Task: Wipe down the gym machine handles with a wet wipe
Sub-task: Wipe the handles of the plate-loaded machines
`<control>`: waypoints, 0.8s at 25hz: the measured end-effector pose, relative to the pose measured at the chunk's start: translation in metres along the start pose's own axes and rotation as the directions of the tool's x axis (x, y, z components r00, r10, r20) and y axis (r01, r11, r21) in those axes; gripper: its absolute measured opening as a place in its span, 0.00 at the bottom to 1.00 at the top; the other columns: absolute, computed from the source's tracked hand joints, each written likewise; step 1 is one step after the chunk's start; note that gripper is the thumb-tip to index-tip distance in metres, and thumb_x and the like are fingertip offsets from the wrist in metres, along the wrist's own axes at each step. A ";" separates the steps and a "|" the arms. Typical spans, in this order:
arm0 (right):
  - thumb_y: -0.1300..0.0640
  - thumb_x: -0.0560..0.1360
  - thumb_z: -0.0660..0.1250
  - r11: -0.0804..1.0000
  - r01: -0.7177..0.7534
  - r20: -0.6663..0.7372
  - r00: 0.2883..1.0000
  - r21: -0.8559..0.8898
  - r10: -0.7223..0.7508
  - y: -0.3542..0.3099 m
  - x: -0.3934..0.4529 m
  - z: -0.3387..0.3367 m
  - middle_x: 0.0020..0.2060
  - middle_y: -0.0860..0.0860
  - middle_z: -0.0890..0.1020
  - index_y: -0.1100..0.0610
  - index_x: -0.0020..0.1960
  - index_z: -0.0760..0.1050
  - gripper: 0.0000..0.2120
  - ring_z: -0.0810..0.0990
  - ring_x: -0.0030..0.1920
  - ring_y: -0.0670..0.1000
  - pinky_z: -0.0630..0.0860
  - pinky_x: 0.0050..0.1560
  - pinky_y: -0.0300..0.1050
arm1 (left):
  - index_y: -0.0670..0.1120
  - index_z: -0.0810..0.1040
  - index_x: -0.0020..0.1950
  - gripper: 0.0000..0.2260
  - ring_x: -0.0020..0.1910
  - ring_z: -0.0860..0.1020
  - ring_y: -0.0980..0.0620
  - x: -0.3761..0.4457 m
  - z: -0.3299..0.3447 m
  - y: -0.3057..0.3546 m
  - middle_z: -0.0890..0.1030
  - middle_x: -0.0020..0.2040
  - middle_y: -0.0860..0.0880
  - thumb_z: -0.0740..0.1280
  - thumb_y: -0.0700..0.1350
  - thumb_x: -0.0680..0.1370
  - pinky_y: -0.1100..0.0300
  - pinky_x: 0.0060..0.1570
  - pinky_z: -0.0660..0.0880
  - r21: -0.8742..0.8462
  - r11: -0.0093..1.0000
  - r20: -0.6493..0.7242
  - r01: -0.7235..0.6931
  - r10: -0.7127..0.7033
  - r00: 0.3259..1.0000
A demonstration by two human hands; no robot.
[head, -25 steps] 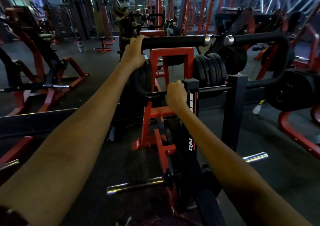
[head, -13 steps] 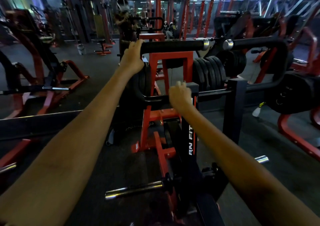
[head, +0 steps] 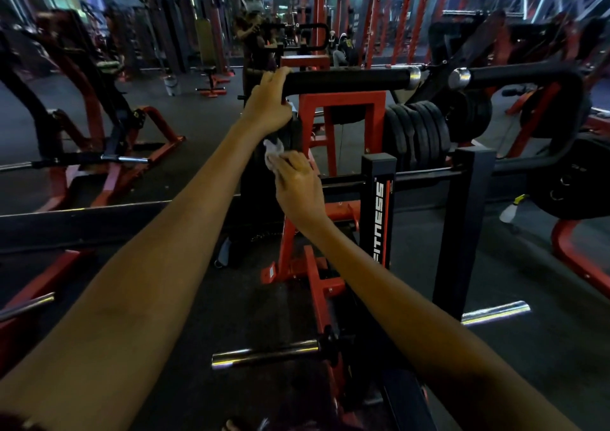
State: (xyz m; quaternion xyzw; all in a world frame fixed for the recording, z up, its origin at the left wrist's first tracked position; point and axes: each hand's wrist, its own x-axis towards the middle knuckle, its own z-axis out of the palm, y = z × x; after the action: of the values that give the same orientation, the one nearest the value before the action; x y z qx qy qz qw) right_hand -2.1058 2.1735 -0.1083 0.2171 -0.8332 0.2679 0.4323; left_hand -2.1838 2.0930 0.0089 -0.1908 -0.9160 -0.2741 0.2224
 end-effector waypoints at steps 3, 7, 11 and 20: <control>0.73 0.66 0.70 0.978 0.179 0.114 0.979 -0.109 -0.167 0.014 0.001 0.007 0.46 0.62 0.80 0.68 0.57 0.76 0.20 0.80 0.41 0.57 0.81 0.36 0.46 | 0.47 0.62 0.71 0.24 0.61 0.70 0.43 0.000 0.001 -0.002 0.67 0.65 0.41 0.61 0.35 0.76 0.56 0.52 0.68 -0.001 1.000 0.001 -0.001 0.001 1.000; 0.68 0.69 0.68 0.936 0.324 0.527 0.825 -0.141 -0.206 0.043 -0.014 -0.018 0.50 0.61 0.78 0.65 0.54 0.78 0.13 0.77 0.51 0.60 0.80 0.43 0.52 | 0.47 0.62 0.71 0.24 0.59 0.70 0.45 0.001 0.001 -0.002 0.68 0.64 0.42 0.62 0.36 0.76 0.59 0.49 0.67 0.016 1.000 -0.006 -0.010 0.010 1.000; 0.67 0.70 0.67 0.998 0.047 0.252 0.966 0.041 -0.056 0.034 0.001 -0.026 0.41 0.58 0.78 0.63 0.48 0.80 0.07 0.77 0.44 0.54 0.75 0.41 0.45 | 0.47 0.62 0.71 0.24 0.60 0.70 0.43 0.002 0.002 -0.004 0.68 0.63 0.42 0.61 0.35 0.76 0.53 0.54 0.71 0.009 1.000 0.000 -0.015 0.015 1.000; 0.60 0.72 0.68 0.997 0.067 0.543 0.839 -0.040 -0.034 0.048 0.017 -0.034 0.44 0.55 0.83 0.60 0.46 0.83 0.06 0.81 0.44 0.53 0.75 0.53 0.47 | 0.47 0.63 0.71 0.22 0.58 0.71 0.45 0.002 -0.001 -0.004 0.68 0.64 0.42 0.60 0.36 0.77 0.57 0.50 0.70 -0.025 1.000 0.014 -0.018 0.019 1.000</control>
State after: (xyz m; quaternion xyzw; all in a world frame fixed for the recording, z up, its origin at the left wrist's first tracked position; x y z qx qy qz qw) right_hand -2.1226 2.2292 -0.0895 0.2932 -0.9228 0.1599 0.1922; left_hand -2.1866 2.0902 0.0087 -0.2040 -0.9123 -0.2822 0.2157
